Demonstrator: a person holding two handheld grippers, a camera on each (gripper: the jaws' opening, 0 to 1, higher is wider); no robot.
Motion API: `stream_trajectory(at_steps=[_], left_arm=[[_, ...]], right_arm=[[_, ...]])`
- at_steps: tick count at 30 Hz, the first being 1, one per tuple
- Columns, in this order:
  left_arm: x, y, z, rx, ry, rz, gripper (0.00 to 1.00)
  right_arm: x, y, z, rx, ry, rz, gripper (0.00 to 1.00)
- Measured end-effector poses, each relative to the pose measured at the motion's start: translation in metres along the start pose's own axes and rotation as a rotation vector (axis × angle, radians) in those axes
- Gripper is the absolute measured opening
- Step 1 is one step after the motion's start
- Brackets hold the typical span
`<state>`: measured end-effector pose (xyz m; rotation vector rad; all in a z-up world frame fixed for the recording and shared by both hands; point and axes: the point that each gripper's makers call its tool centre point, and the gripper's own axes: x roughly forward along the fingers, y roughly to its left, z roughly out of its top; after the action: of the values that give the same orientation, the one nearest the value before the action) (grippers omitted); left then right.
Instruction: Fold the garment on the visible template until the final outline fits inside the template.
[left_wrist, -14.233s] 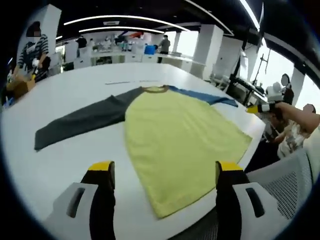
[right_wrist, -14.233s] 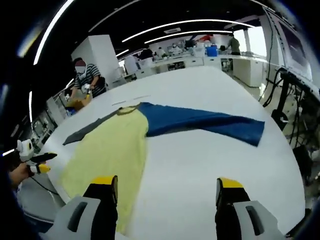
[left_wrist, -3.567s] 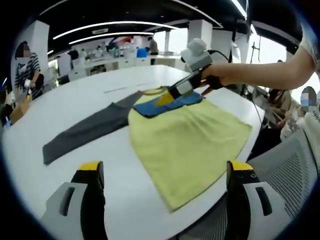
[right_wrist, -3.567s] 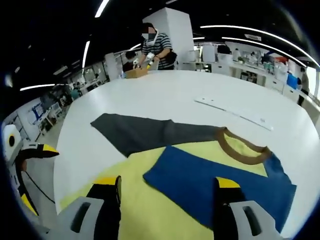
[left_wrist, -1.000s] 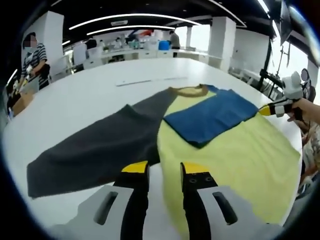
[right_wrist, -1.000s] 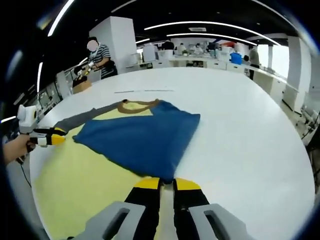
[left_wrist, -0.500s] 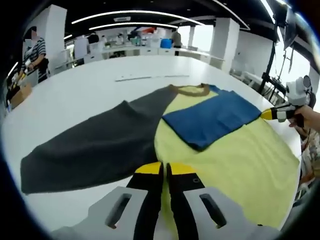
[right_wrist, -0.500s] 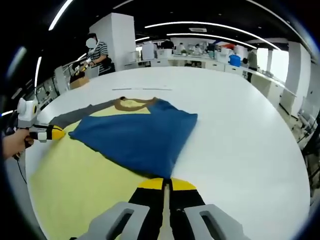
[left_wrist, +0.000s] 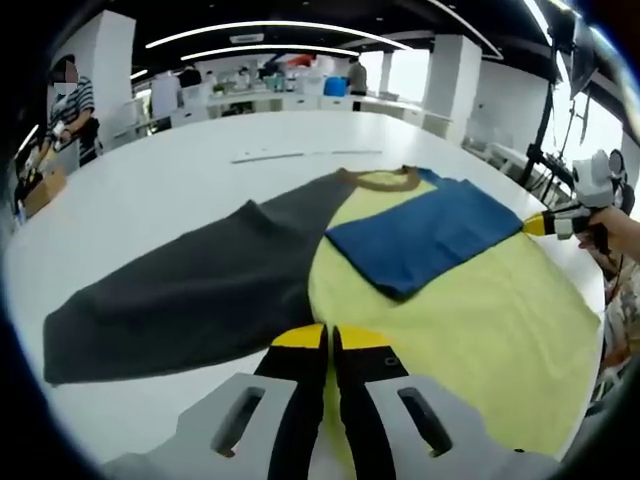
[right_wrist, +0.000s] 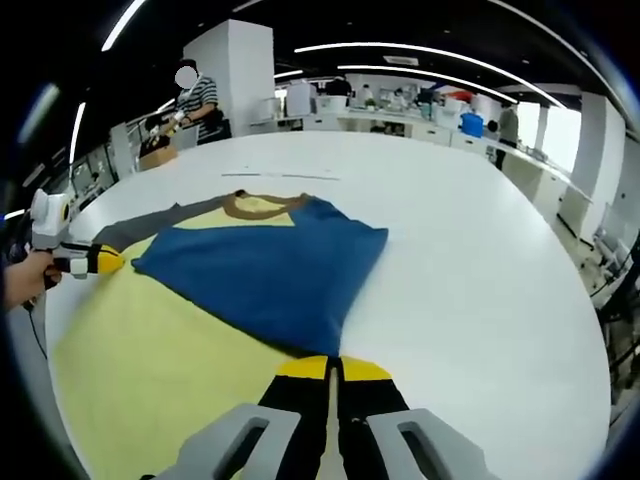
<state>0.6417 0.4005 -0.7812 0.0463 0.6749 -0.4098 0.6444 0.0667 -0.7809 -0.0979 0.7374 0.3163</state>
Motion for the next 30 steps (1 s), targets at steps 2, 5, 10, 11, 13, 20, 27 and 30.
stream_trajectory(at_steps=[2, 5, 10, 11, 13, 20, 27, 30], left_arm=[[0.000, 0.000, 0.000, 0.001, 0.000, -0.002, 0.00], [0.000, -0.002, 0.000, 0.005, 0.001, -0.004, 0.00], [0.001, -0.002, 0.001, 0.025, 0.003, -0.007, 0.01], [0.002, -0.003, 0.001, 0.027, 0.003, -0.009, 0.01], [0.002, -0.005, 0.001, 0.036, 0.004, -0.012, 0.01], [0.002, -0.007, 0.001, 0.050, 0.002, -0.013, 0.05], [-0.006, -0.004, -0.001, 0.085, -0.022, -0.012, 0.19], [-0.011, -0.005, 0.000, 0.084, -0.037, -0.019, 0.24]], right_arm=[[0.000, -0.001, 0.000, -0.002, 0.002, -0.002, 0.00], [0.000, -0.002, 0.000, -0.007, 0.006, -0.004, 0.00], [0.000, -0.005, 0.000, -0.002, 0.012, -0.003, 0.00], [0.000, -0.005, 0.000, 0.000, 0.013, -0.007, 0.00], [-0.001, -0.007, -0.001, 0.011, 0.016, -0.012, 0.00], [-0.003, -0.008, -0.003, 0.013, 0.024, -0.012, 0.00], [-0.005, -0.007, 0.000, 0.021, 0.002, 0.005, 0.00], [-0.007, -0.005, 0.004, 0.026, -0.014, 0.023, 0.10]])
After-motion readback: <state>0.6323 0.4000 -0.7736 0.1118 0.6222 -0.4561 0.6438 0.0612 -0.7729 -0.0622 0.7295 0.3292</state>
